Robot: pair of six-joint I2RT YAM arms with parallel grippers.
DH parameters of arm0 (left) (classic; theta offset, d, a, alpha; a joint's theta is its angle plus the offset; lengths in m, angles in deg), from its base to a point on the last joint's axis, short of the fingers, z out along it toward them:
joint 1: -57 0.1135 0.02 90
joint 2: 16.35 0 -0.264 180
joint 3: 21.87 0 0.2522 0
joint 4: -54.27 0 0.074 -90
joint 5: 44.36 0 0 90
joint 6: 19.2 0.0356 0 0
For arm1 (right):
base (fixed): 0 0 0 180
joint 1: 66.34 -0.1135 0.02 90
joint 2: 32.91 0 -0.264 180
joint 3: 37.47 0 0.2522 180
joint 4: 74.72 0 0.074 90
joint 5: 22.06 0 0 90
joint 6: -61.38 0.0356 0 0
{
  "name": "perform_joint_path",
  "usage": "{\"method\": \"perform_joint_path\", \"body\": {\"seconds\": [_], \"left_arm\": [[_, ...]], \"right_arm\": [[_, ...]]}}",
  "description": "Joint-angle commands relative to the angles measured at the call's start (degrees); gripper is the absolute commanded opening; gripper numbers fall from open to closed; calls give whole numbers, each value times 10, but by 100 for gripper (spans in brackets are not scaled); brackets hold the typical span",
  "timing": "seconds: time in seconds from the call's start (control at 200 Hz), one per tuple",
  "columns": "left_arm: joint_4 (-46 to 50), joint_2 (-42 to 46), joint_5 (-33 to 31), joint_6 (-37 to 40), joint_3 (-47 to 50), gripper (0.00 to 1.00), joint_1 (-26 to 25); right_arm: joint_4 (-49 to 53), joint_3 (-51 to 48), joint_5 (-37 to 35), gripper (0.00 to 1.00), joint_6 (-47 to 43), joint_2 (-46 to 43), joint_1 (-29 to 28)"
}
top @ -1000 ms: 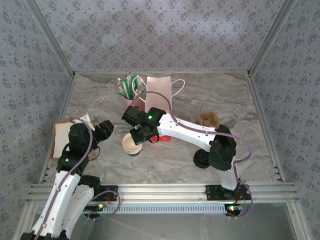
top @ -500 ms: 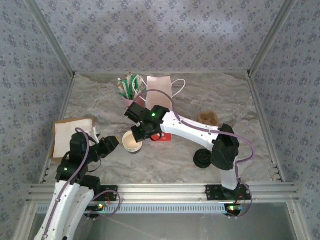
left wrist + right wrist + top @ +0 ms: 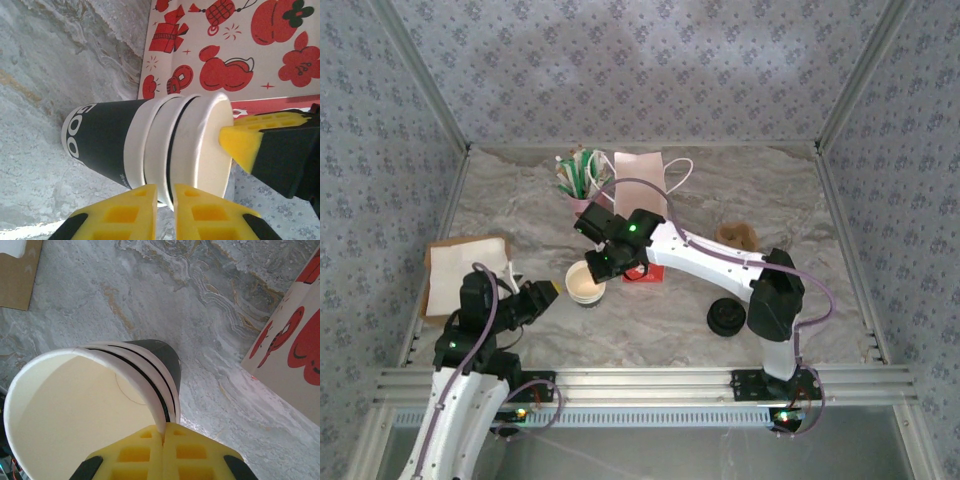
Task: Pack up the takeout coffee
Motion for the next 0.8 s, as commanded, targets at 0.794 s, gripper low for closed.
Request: {"method": "perform_joint_path", "body": {"seconds": [0.794], "left_arm": [[9,78,109,-33,55,26,60]], "right_arm": [[-10,21,35,0,7,9,1]]}}
